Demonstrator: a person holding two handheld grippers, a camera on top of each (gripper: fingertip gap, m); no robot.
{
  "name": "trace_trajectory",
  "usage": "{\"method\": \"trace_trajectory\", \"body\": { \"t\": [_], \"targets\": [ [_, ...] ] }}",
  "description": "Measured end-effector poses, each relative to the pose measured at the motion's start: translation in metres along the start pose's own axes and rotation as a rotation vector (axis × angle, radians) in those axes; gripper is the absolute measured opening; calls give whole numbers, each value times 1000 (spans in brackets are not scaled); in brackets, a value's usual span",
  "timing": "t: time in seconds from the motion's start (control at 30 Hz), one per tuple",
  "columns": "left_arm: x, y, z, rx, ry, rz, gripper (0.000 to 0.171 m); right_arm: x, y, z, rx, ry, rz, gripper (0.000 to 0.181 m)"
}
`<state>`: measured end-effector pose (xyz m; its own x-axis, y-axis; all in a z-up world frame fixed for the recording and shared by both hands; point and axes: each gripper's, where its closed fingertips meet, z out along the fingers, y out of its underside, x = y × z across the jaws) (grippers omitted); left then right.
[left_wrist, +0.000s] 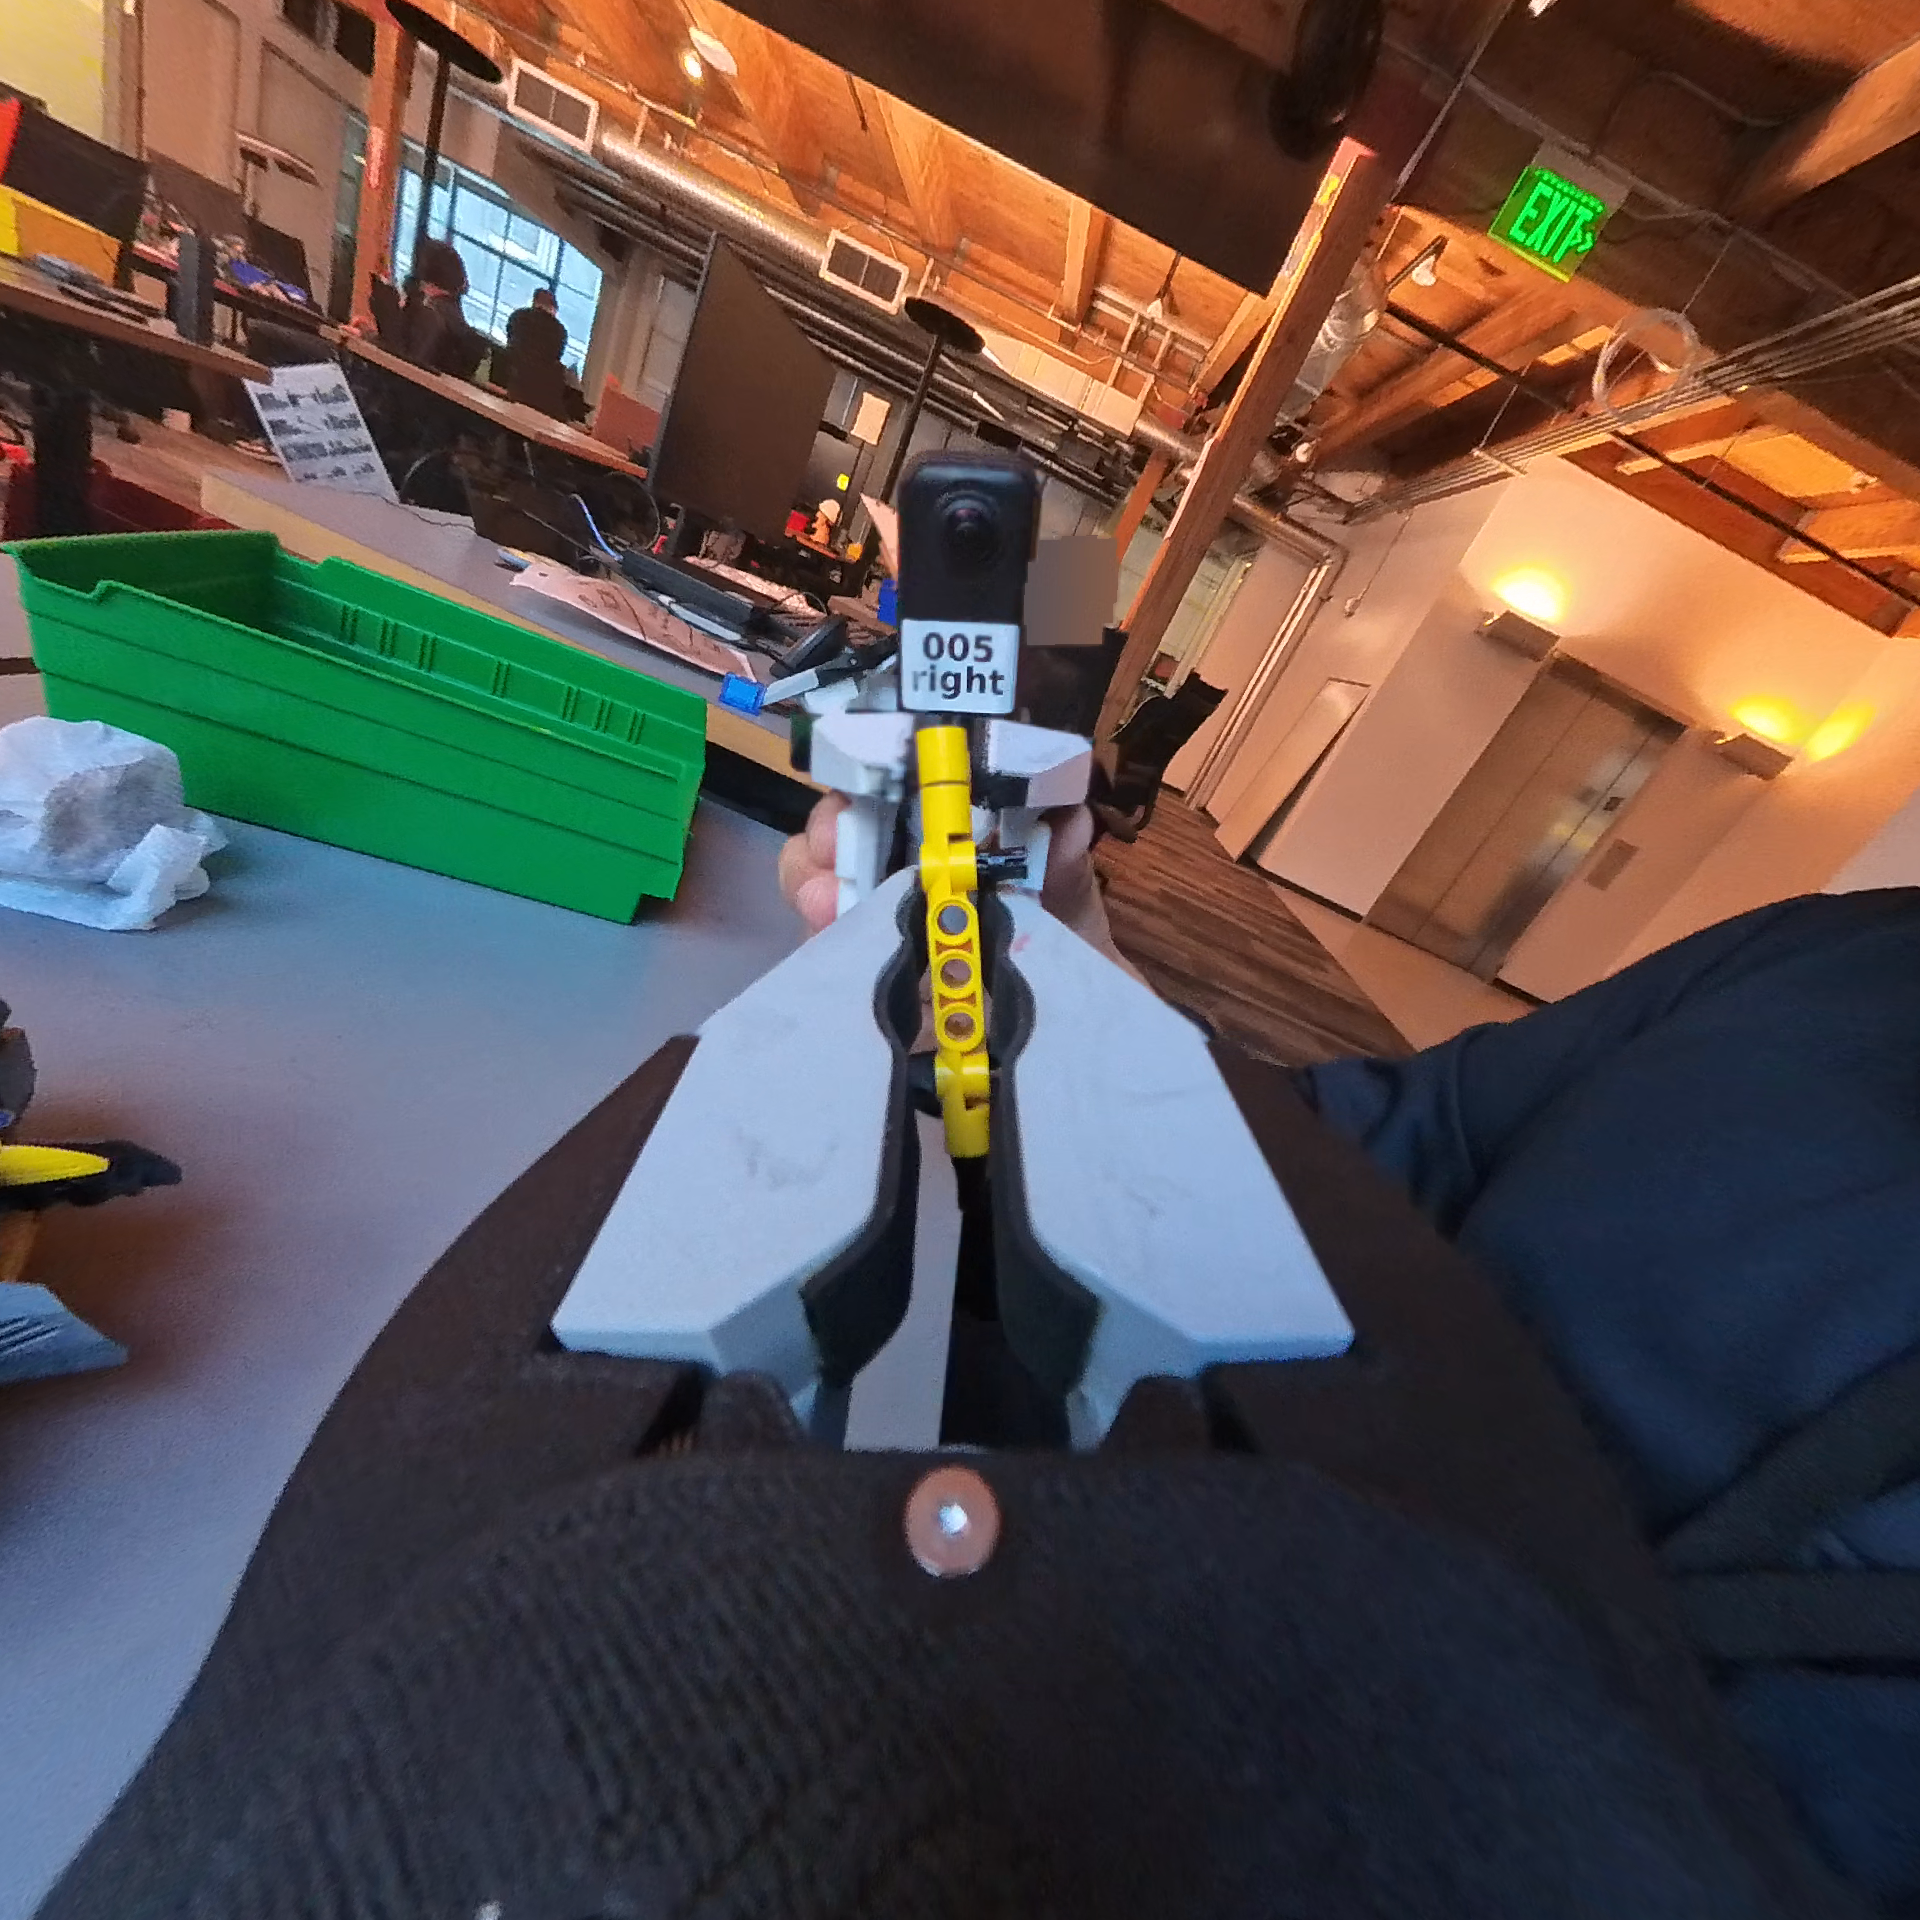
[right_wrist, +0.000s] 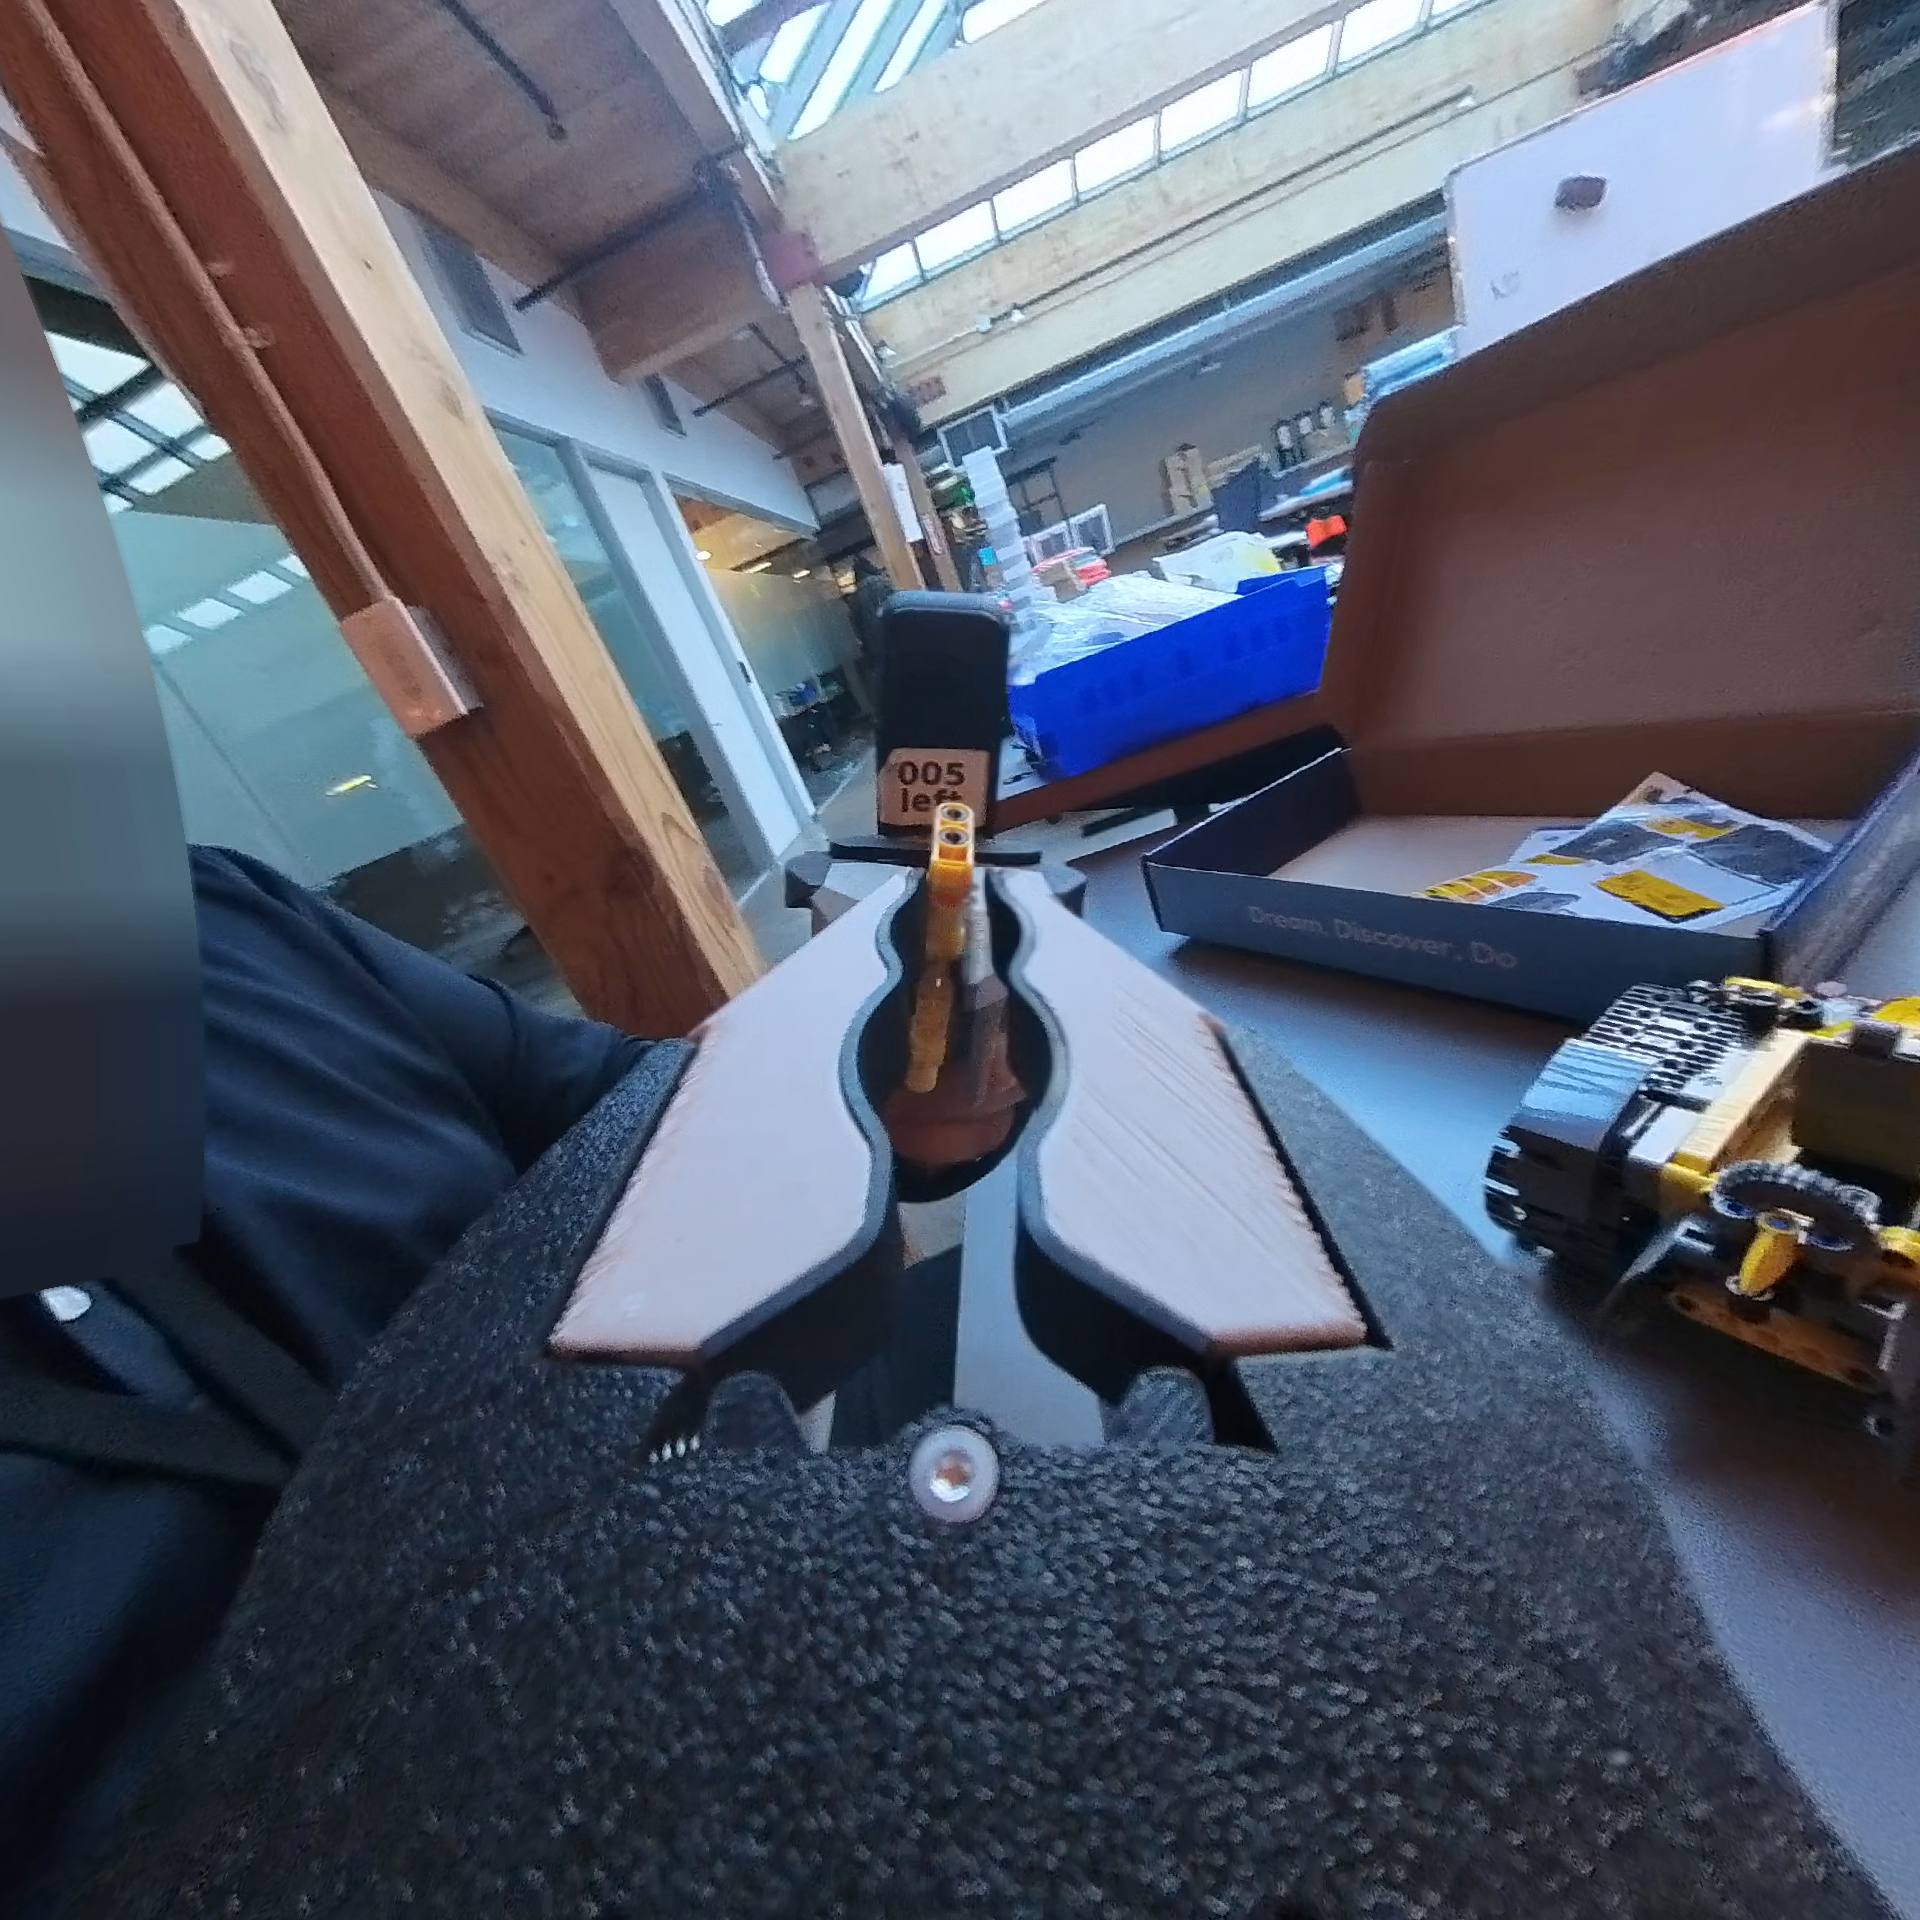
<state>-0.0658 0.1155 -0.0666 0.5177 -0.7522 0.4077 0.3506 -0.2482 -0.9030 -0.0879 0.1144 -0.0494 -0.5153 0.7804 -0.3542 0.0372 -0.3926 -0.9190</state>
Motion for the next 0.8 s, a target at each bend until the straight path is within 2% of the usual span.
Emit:
{"method": "trace_trajectory", "body": {
  "t": [0.3, 0.63, 0.8],
  "targets": [
    [-5, 12, 2, -62, -8, 81, 6, 1, 10, -4, 30, -44, 33, 5],
    [-11, 23, 7, -116, -21, 59, 6, 9, 18, -12, 42, 5, 35, 5],
    [-8, 32, 12, -123, -6, 125, 5, 4, 24, -17, 71, 9, 38, 4]
  ]
}}
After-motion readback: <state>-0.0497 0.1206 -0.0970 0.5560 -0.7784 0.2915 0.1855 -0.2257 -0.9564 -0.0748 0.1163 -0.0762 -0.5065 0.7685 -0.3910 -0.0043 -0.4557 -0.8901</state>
